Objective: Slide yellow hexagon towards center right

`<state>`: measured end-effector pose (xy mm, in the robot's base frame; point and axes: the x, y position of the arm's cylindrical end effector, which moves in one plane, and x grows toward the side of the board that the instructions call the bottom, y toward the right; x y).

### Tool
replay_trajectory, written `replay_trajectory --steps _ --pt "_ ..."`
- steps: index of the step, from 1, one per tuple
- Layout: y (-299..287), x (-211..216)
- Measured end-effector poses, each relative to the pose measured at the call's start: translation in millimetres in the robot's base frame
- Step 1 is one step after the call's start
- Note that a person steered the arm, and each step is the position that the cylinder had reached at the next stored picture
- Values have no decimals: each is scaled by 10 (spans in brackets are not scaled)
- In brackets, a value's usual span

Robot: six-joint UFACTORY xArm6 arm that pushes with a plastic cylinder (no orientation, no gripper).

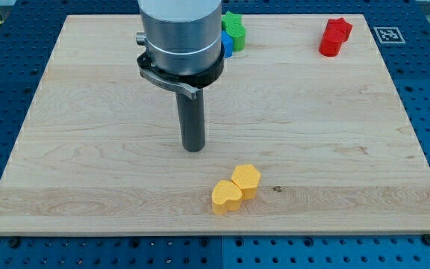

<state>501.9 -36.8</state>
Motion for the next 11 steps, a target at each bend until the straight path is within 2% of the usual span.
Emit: replay_trajectory --steps 2,3,4,6,7,11 --pt "0 48" --pt "-282 82" --pt "-516 404" --pt "-36 1076" --pt "352 1154" --pt "1148 94"
